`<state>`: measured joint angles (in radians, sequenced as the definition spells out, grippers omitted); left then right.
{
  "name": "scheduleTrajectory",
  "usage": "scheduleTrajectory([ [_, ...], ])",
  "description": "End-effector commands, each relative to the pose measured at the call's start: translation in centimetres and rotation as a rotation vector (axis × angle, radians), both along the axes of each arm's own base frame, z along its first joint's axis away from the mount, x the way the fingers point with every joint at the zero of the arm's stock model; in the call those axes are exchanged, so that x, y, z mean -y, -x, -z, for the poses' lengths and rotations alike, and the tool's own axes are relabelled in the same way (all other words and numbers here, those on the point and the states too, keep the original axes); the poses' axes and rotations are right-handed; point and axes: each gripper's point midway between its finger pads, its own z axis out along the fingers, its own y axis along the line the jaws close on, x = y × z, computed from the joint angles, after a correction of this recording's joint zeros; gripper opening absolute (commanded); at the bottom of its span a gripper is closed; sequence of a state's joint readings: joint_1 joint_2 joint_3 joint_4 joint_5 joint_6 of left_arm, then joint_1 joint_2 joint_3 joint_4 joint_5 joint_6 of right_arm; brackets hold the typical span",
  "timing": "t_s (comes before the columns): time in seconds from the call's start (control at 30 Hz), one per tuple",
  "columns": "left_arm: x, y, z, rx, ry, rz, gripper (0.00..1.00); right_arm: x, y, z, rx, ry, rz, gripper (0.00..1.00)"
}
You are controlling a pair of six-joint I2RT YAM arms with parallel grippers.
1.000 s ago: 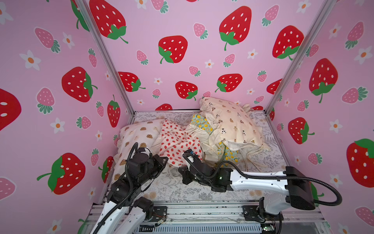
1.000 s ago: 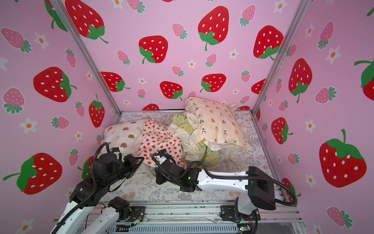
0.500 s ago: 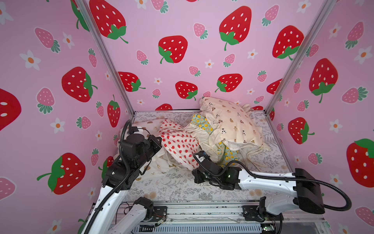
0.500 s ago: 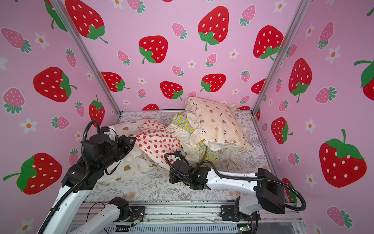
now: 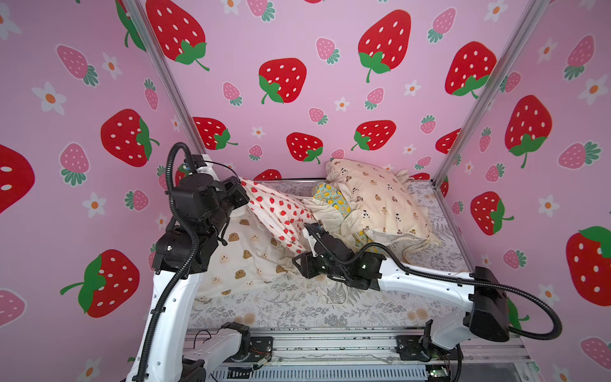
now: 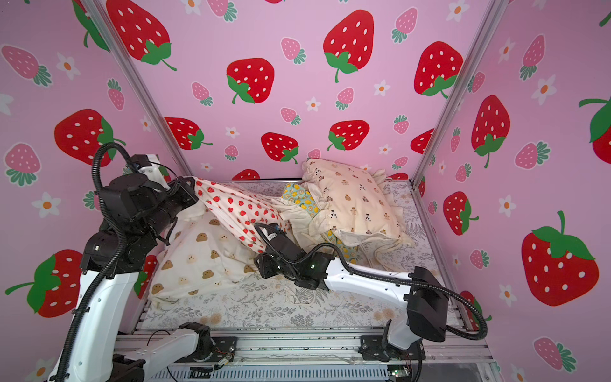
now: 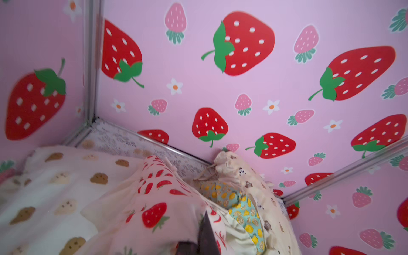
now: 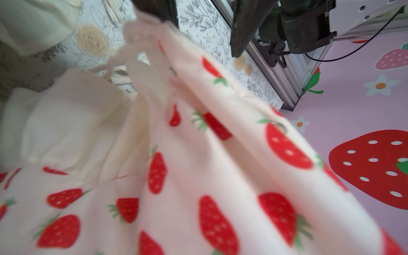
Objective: Zip up pillowcases
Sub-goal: Place the pillowcase on the pillowcase.
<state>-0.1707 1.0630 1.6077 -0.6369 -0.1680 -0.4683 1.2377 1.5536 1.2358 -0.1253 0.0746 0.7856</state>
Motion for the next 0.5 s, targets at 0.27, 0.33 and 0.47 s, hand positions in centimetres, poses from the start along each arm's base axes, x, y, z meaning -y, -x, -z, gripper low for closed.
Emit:
scheduleTrajectory([
  [0.27, -6.3, 4.0, 16.0, -0.326, -0.014, -0.302, 0.29, 8.8, -5.2, 1.4, 0.012, 0.182, 0.132, 0.61],
  [0.33, -6.7, 5.4, 14.9, -0.308, -0.001, -0.327, 0.55, 11.3, -6.2, 1.1, 0.026, 0.21, 0.186, 0.65],
  [0.47, -5.6, 7.2, 9.9, -0.191, 0.025, -0.24, 0.81, 14.8, -7.6, -0.2, 0.052, 0.208, 0.248, 0.73],
])
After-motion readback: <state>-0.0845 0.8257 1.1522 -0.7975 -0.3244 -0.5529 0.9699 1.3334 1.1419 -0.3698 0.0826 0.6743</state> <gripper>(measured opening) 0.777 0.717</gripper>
